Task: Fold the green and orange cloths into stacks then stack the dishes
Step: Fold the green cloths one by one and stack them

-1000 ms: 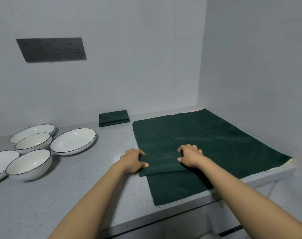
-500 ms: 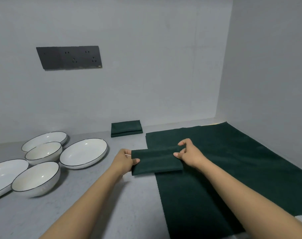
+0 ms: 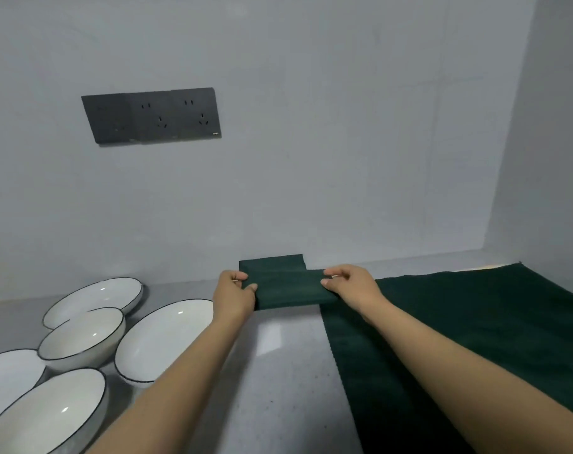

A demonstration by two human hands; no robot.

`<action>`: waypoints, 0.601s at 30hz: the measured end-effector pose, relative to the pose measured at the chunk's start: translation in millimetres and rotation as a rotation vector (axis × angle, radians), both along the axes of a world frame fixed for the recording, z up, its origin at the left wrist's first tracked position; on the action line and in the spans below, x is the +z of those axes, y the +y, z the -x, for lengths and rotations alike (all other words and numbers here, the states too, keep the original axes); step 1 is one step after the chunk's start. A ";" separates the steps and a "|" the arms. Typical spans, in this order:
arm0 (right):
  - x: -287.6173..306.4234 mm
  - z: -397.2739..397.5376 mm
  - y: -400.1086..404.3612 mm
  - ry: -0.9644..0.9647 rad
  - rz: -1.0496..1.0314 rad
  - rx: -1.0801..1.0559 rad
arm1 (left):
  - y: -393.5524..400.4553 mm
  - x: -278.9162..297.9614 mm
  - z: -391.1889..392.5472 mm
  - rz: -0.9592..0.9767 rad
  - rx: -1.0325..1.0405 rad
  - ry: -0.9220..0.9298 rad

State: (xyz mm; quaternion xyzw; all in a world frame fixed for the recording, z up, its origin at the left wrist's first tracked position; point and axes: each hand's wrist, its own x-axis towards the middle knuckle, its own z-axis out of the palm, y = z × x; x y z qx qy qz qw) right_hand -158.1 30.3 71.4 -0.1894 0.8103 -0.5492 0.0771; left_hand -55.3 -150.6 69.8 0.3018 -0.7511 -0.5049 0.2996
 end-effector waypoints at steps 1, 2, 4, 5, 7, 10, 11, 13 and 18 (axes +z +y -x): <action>-1.0 8.9 -13.2 -0.005 0.005 0.032 | -13.4 0.7 11.9 -0.011 0.011 0.001; -0.5 10.9 -16.8 0.000 0.007 0.050 | -17.3 2.6 15.9 -0.015 0.017 -0.010; -4.7 26.2 -34.8 0.002 0.020 0.071 | -32.7 1.1 34.4 -0.019 0.019 -0.020; -5.9 33.9 -45.2 0.004 0.030 0.079 | -41.0 0.4 43.7 -0.022 0.018 -0.018; -5.1 43.0 -57.1 -0.004 0.044 0.087 | -50.4 1.3 57.4 -0.025 -0.001 -0.009; -6.3 62.5 -77.1 0.025 0.017 0.086 | -64.0 0.9 79.5 -0.034 -0.021 -0.022; -10.8 73.7 -87.5 0.039 0.004 0.087 | -71.7 -5.4 93.1 -0.043 -0.024 -0.031; -8.1 78.3 -92.1 0.074 -0.044 0.083 | -74.7 -6.1 97.8 -0.041 -0.013 -0.049; -25.6 95.0 -109.0 0.095 -0.098 0.083 | -81.3 -22.4 113.2 -0.024 0.020 -0.103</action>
